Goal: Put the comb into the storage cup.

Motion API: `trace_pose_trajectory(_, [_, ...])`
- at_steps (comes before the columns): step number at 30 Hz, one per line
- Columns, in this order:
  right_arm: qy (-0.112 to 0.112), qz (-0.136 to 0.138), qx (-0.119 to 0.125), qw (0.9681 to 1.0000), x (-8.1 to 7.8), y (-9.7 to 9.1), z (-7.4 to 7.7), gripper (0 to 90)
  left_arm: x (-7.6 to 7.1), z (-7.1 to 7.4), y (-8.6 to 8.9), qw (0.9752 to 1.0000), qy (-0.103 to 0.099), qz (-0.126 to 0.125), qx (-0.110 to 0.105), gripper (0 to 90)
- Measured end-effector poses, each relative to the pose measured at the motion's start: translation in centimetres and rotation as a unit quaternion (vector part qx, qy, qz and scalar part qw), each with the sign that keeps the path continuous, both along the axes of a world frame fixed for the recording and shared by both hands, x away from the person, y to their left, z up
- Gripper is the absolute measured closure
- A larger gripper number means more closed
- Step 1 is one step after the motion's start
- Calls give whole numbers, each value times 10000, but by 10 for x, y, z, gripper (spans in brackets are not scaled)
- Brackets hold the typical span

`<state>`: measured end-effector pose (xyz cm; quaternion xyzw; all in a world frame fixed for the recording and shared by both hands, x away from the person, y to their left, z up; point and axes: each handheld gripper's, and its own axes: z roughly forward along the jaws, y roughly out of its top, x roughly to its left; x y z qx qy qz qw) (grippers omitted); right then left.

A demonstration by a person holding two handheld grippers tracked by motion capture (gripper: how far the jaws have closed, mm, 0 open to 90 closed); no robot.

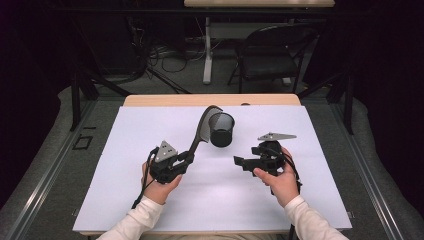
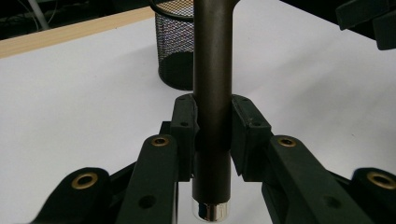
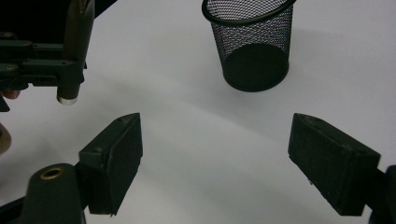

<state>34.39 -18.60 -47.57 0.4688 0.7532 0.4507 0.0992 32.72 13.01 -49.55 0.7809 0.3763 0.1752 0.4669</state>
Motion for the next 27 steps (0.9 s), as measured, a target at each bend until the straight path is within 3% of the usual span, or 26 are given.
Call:
trace_pose_trajectory(17, [126,51,104,9999,20,10,18,147,-1,0,1,10000,-32,28,-35,725])
trace_pose_trajectory(22, [207,63,256,9994,26,12,24,143,0,0,1,10000,-28,52,-71,725])
trace_pose_trajectory(27, [142,63,327,9993,30,15,31,143,-1,0,1,9999,-58,61,-87,725])
